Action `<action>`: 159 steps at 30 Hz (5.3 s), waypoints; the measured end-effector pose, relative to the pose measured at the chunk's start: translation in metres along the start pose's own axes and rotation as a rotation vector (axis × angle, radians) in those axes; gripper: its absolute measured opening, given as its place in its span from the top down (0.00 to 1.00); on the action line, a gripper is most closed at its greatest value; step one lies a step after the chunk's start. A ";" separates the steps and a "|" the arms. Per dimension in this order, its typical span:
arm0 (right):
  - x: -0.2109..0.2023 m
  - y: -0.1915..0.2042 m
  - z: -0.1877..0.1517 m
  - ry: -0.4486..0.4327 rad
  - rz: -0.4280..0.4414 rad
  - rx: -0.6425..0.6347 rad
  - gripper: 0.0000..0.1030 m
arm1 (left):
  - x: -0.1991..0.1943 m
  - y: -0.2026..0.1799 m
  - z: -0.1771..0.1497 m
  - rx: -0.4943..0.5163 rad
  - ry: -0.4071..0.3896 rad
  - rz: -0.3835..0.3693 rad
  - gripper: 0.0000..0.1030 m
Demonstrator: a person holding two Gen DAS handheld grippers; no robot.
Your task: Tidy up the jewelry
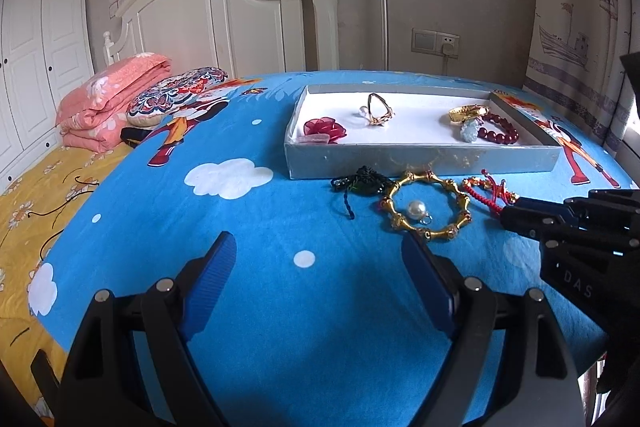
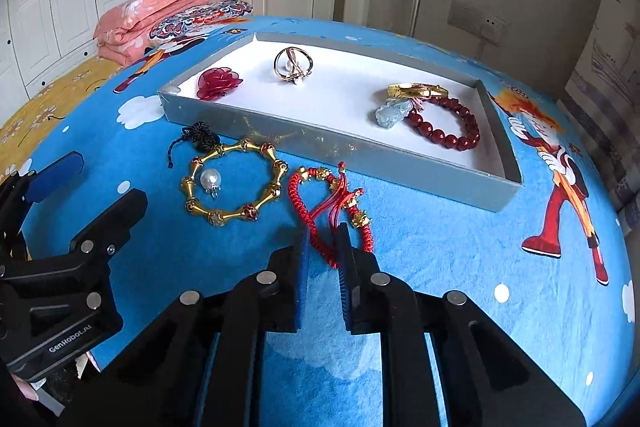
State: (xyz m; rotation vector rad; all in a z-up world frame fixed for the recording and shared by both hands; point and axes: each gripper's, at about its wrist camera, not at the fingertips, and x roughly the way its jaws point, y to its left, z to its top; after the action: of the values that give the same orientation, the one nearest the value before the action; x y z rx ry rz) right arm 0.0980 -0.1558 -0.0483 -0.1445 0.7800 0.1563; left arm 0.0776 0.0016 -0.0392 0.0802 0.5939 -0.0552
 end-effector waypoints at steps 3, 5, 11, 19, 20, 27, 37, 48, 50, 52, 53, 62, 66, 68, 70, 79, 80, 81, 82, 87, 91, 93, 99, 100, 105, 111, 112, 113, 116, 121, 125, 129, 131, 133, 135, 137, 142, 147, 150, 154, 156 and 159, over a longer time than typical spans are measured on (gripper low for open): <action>-0.013 0.000 -0.018 -0.038 -0.007 0.010 0.88 | 0.000 -0.001 -0.003 0.004 0.007 -0.001 0.20; -0.023 0.001 -0.029 -0.054 -0.008 0.017 0.88 | 0.000 -0.002 -0.004 0.005 0.013 -0.007 0.20; -0.042 0.000 -0.048 -0.065 0.013 0.026 0.88 | 0.002 -0.013 -0.003 0.016 0.033 -0.041 0.20; -0.046 0.001 -0.052 -0.069 0.052 0.047 0.87 | 0.011 -0.024 0.018 -0.029 0.047 -0.060 0.20; -0.046 0.000 -0.052 -0.069 0.055 0.051 0.87 | 0.013 -0.027 0.020 -0.033 0.051 -0.056 0.20; -0.049 -0.005 -0.051 -0.086 0.063 0.077 0.87 | 0.028 -0.036 0.025 -0.010 0.120 -0.055 0.36; -0.051 -0.012 -0.036 -0.118 0.055 0.122 0.87 | 0.029 -0.037 0.021 0.012 0.122 -0.110 0.57; -0.051 -0.014 -0.040 -0.111 0.055 0.145 0.87 | 0.008 -0.025 -0.001 0.037 0.106 -0.129 0.84; -0.049 -0.013 -0.040 -0.107 0.062 0.146 0.87 | 0.006 -0.017 0.003 -0.004 0.103 -0.161 0.81; -0.049 -0.010 -0.040 -0.106 0.063 0.138 0.87 | 0.006 -0.017 0.011 -0.022 0.091 -0.162 0.65; -0.049 -0.009 -0.040 -0.106 0.064 0.134 0.87 | 0.007 -0.020 0.016 -0.027 0.084 -0.165 0.53; -0.052 -0.019 -0.041 -0.108 0.062 0.161 0.87 | 0.039 -0.036 0.028 -0.006 0.185 -0.073 0.63; -0.050 -0.015 -0.042 -0.102 0.074 0.153 0.87 | 0.028 -0.023 0.015 0.011 0.155 -0.047 0.62; -0.049 -0.013 -0.042 -0.102 0.076 0.148 0.87 | 0.021 -0.012 0.009 -0.002 0.150 -0.050 0.62; -0.049 -0.011 -0.041 -0.101 0.076 0.144 0.87 | 0.016 -0.001 0.005 -0.014 0.148 -0.056 0.62; -0.042 -0.006 -0.042 -0.083 0.064 0.128 0.87 | 0.012 -0.004 0.001 0.015 0.136 -0.093 0.47; -0.041 -0.006 -0.043 -0.083 0.063 0.127 0.87 | 0.012 -0.007 0.001 0.019 0.131 -0.103 0.58; -0.041 -0.006 -0.043 -0.083 0.063 0.127 0.87 | 0.011 -0.010 0.002 0.027 0.126 -0.109 0.73; -0.041 -0.007 -0.043 -0.082 0.064 0.127 0.87 | 0.011 -0.012 0.002 0.040 0.122 -0.115 0.82; -0.041 -0.006 -0.043 -0.083 0.066 0.128 0.87 | 0.004 -0.014 -0.004 0.061 0.103 -0.166 0.90; -0.041 -0.007 -0.043 -0.083 0.072 0.134 0.86 | -0.004 -0.015 -0.011 0.083 0.095 -0.205 0.90; -0.041 -0.007 -0.043 -0.083 0.071 0.133 0.86 | -0.004 -0.013 -0.009 0.064 0.102 -0.210 0.90; -0.041 -0.007 -0.044 -0.083 0.071 0.133 0.86 | -0.013 -0.012 0.005 0.048 0.040 -0.235 0.90; -0.041 -0.007 -0.044 -0.083 0.072 0.134 0.86 | -0.013 -0.014 0.006 0.046 0.044 -0.256 0.90; -0.041 -0.007 -0.044 -0.083 0.073 0.136 0.86 | -0.010 -0.025 0.004 0.060 0.056 -0.265 0.66; -0.041 -0.007 -0.044 -0.084 0.075 0.139 0.86 | 0.009 -0.028 0.003 0.067 0.119 -0.276 0.78; -0.041 -0.007 -0.044 -0.083 0.076 0.140 0.86 | 0.012 -0.028 0.002 0.068 0.119 -0.267 0.78; -0.041 -0.007 -0.044 -0.084 0.076 0.140 0.86 | 0.013 -0.028 0.002 0.074 0.113 -0.249 0.78; -0.041 -0.008 -0.044 -0.084 0.076 0.140 0.86 | 0.017 -0.027 0.005 0.070 0.120 -0.234 0.78; -0.041 -0.008 -0.044 -0.084 0.075 0.139 0.86 | 0.024 -0.030 0.011 0.068 0.132 -0.225 0.74; -0.041 -0.007 -0.045 -0.084 0.076 0.139 0.86 | 0.024 -0.031 0.010 0.069 0.118 -0.212 0.81; -0.042 -0.008 -0.047 -0.092 0.078 0.138 0.86 | 0.016 -0.024 0.004 0.045 0.103 -0.239 0.81; -0.043 -0.010 -0.049 -0.097 0.082 0.139 0.86 | 0.009 -0.022 -0.001 0.039 0.087 -0.254 0.81; -0.044 -0.010 -0.050 -0.100 0.080 0.133 0.85 | 0.002 -0.021 -0.007 0.049 0.067 -0.248 0.81; -0.045 -0.007 -0.051 -0.102 0.073 0.120 0.85 | -0.005 -0.021 -0.011 0.051 0.049 -0.243 0.81; -0.046 -0.004 -0.050 -0.104 0.072 0.105 0.85 | -0.008 -0.019 -0.012 0.043 0.040 -0.243 0.81; -0.050 0.008 -0.049 -0.124 0.067 0.040 0.85 | -0.009 -0.015 -0.011 0.024 0.031 -0.247 0.81; -0.047 0.006 -0.057 -0.129 0.071 0.013 0.66 | -0.015 -0.018 -0.014 0.035 0.016 -0.242 0.81; -0.048 0.007 -0.063 -0.164 0.072 -0.021 0.66 | -0.015 -0.018 -0.014 0.034 0.019 -0.245 0.81; -0.047 0.005 -0.062 -0.178 0.082 -0.030 0.92 | -0.014 -0.019 -0.014 0.033 0.017 -0.247 0.81; -0.048 0.006 -0.063 -0.187 0.083 -0.034 0.94 | -0.015 -0.019 -0.014 0.031 0.013 -0.245 0.81; -0.055 0.010 -0.062 -0.212 0.078 -0.042 0.98 | -0.018 -0.017 -0.015 0.028 0.006 -0.239 0.81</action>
State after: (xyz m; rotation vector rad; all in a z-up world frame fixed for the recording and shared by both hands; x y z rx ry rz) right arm 0.0144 -0.1621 -0.0537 -0.1343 0.5715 0.2580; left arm 0.0537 -0.0135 -0.0425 0.0362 0.6067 -0.2950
